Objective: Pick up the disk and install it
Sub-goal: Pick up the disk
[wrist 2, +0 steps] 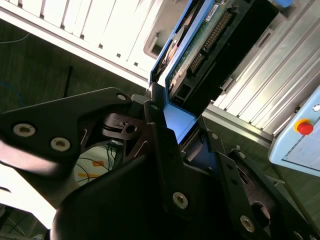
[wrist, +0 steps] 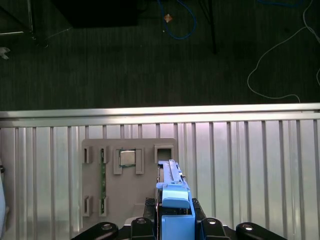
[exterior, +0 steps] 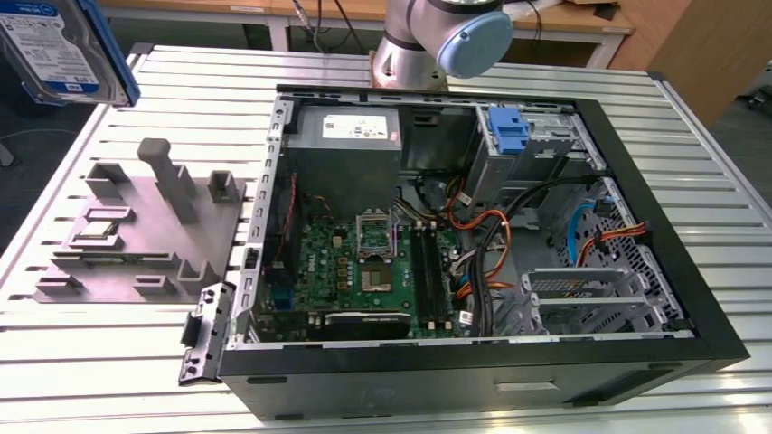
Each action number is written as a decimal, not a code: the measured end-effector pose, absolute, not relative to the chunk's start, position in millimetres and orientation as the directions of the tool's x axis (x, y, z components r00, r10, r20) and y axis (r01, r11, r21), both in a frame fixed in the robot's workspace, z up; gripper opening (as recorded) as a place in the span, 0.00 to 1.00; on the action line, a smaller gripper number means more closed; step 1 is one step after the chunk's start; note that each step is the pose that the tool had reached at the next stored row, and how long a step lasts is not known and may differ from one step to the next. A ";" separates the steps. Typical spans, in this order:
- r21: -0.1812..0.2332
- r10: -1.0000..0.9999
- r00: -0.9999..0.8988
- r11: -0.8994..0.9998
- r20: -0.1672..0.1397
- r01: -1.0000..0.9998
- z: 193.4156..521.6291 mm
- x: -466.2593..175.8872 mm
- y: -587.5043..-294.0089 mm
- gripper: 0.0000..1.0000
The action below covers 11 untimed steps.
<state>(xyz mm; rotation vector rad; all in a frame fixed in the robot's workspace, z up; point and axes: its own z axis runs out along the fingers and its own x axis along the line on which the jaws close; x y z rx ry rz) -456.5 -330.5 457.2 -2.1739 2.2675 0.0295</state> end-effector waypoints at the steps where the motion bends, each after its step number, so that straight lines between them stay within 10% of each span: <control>1: 0.013 -0.999 -0.042 0.042 -0.013 -0.999 457.4 -456.5 -330.5 0.36; 11: 0.013 -0.999 -0.042 0.042 -0.013 -0.999 460.0 -456.5 -330.5 0.36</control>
